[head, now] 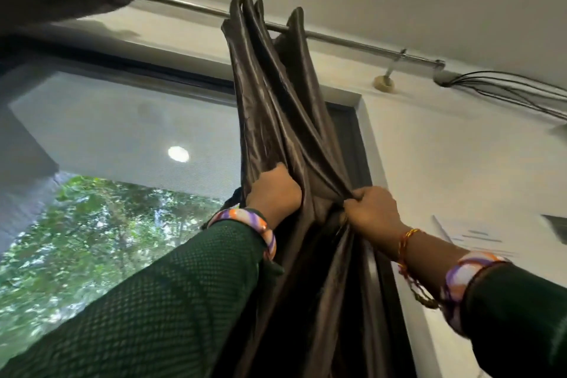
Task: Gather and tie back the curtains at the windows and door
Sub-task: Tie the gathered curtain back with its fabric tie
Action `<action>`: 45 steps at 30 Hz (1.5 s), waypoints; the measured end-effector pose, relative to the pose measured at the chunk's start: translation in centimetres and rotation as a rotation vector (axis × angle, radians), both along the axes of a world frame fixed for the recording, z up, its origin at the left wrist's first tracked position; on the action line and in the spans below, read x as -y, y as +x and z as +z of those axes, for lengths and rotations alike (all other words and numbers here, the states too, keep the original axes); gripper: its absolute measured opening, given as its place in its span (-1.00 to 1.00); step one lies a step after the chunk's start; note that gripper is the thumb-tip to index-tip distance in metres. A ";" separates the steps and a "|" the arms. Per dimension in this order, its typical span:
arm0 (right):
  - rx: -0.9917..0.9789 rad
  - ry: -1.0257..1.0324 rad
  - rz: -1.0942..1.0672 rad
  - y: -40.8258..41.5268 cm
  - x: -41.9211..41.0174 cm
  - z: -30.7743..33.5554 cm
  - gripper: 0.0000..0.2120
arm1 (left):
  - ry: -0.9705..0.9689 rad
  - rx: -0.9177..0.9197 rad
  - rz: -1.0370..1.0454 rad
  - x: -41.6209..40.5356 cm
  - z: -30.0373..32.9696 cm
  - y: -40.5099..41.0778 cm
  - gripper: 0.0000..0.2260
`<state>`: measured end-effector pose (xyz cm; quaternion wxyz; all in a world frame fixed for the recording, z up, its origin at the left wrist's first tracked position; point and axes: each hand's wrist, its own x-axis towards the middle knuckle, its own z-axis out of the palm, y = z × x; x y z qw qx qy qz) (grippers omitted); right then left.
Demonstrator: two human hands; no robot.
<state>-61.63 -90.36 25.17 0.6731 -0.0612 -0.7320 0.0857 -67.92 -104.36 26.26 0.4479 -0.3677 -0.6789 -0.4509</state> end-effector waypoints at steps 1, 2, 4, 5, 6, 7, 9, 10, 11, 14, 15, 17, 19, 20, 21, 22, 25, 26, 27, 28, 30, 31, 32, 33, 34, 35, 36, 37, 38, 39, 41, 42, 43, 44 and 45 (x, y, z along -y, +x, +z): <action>-0.016 -0.047 0.080 0.3 -1.1 0.1 -0.76 | -0.016 -0.009 -0.024 -1.4 0.2 0.2 -0.60; -0.029 -0.081 0.137 0.7 -2.3 0.0 -0.78 | -0.033 -0.020 -0.050 -3.0 0.2 0.4 -0.59; -0.056 -0.122 0.178 1.2 -4.7 -0.2 -0.77 | -0.054 -0.023 -0.093 -6.2 0.2 0.8 -0.57; -0.066 -0.134 0.177 1.5 -6.0 -0.3 -0.76 | -0.062 -0.019 -0.108 -7.8 0.1 1.0 -0.55; -0.072 -0.150 0.187 1.9 -7.1 -0.3 -0.74 | -0.067 -0.019 -0.119 -9.2 0.2 1.1 -0.53; -0.081 -0.165 0.189 2.5 -8.4 -0.2 -0.71 | -0.068 -0.020 -0.139 -10.8 0.2 1.3 -0.51; -0.097 -0.177 0.161 3.6 -11.2 0.2 -0.76 | -0.064 -0.025 -0.189 -13.9 0.5 1.7 -0.49; -0.109 -0.177 0.119 4.3 -12.4 0.4 -0.81 | -0.063 -0.032 -0.216 -15.5 0.8 1.9 -0.49; -0.127 -0.168 0.078 5.0 -13.6 0.7 -0.84 | -0.063 -0.037 -0.237 -16.8 1.1 2.2 -0.50; -0.183 -0.138 -0.057 7.5 -17.6 1.7 -0.86 | -0.053 -0.061 -0.323 -21.5 1.9 3.6 -0.50; -0.190 -0.143 -0.096 8.4 -19.0 2.0 -0.86 | -0.054 -0.072 -0.357 -23.1 2.1 4.3 -0.50; -0.197 -0.174 -0.144 10.2 -21.7 2.4 -0.86 | -0.061 -0.093 -0.420 -25.9 2.2 5.9 -0.51; -0.225 -0.186 -0.213 12.0 -24.4 2.3 -0.86 | -0.068 -0.106 -0.480 -28.5 2.2 7.7 -0.54; -0.231 -0.195 -0.256 12.9 -25.6 2.3 -0.86 | -0.077 -0.113 -0.509 -29.7 2.2 8.7 -0.56; -0.231 -0.213 -0.295 13.7 -26.7 2.2 -0.86 | -0.091 -0.120 -0.536 -30.7 2.2 9.7 -0.57; -0.236 -0.233 -0.330 14.6 -27.9 2.1 -0.86 | -0.109 -0.123 -0.564 -31.8 2.1 10.7 -0.58; -0.282 -0.302 -0.370 17.5 -30.7 1.6 -0.86 | -0.177 -0.100 -0.660 -34.4 1.8 13.5 -0.55; -0.287 -0.321 -0.383 18.5 -31.3 1.5 -0.86 | -0.195 -0.091 -0.690 -35.1 1.7 14.3 -0.53; -0.286 -0.330 -0.402 19.6 -31.8 1.3 -0.87 | -0.210 -0.079 -0.715 -35.7 1.5 15.1 -0.51; -0.287 -0.335 -0.415 20.5 -32.1 1.2 -0.88 | -0.221 -0.067 -0.733 -36.2 1.4 15.8 -0.50; -0.302 -0.332 -0.427 22.2 -32.3 1.0 -0.88 | -0.226 -0.044 -0.760 -36.8 1.1 17.2 -0.49; -0.308 -0.325 -0.425 22.8 -32.2 1.0 -0.88 | -0.219 -0.036 -0.774 -36.8 0.9 17.7 -0.49; -0.303 -0.321 -0.424 23.4 -32.1 1.0 -0.87 | -0.207 -0.026 -0.785 -36.7 0.7 18.2 -0.49; -0.289 -0.315 -0.428 23.8 -31.8 1.0 -0.86 | -0.186 -0.020 -0.791 -36.5 0.5 18.7 -0.49; -0.267 -0.314 -0.423 24.1 -31.4 0.9 -0.84 | -0.157 -0.014 -0.785 -36.1 0.3 19.0 -0.50; -0.239 -0.313 -0.404 24.2 -30.9 0.7 -0.82 | -0.125 -0.004 -0.766 -35.7 0.0 19.1 -0.51; -0.208 -0.306 -0.386 24.1 -30.3 0.5 -0.80 | -0.090 0.006 -0.740 -35.3 -0.1 19.0 -0.52; -0.177 -0.281 -0.386 23.9 -29.7 0.1 -0.78 | -0.055 0.022 -0.704 -34.8 -0.4 18.9 -0.53; -0.139 -0.227 -0.421 23.8 -28.9 -0.5 -0.74 | -0.017 0.039 -0.665 -34.2 -0.8 19.0 -0.54; -0.099 -0.153 -0.485 23.7 -28.0 -1.3 -0.70 | 0.016 0.053 -0.628 -33.6 -1.4 19.2 -0.55; -0.057 0.049 -0.628 23.1 -26.7 -3.2 -0.59 | 0.070 0.064 -0.542 -32.3 -2.9 19.4 -0.60; -0.041 0.160 -0.692 22.6 -26.0 -4.1 -0.52 | 0.085 0.066 -0.486 -31.7 -3.5 19.3 -0.63; -0.025 0.262 -0.742 22.1 -25.3 -5.0 -0.46 | 0.095 0.062 -0.428 -31.0 -4.1 19.2 -0.66; -0.012 0.345 -0.773 21.5 -24.6 -5.9 -0.40 | 0.100 0.058 -0.373 -30.2 -4.6 18.9 -0.69; -0.009 0.421 -0.795 20.9 -23.8 -6.7 -0.37 | 0.101 0.051 -0.321 -29.4 -5.1 18.6 -0.71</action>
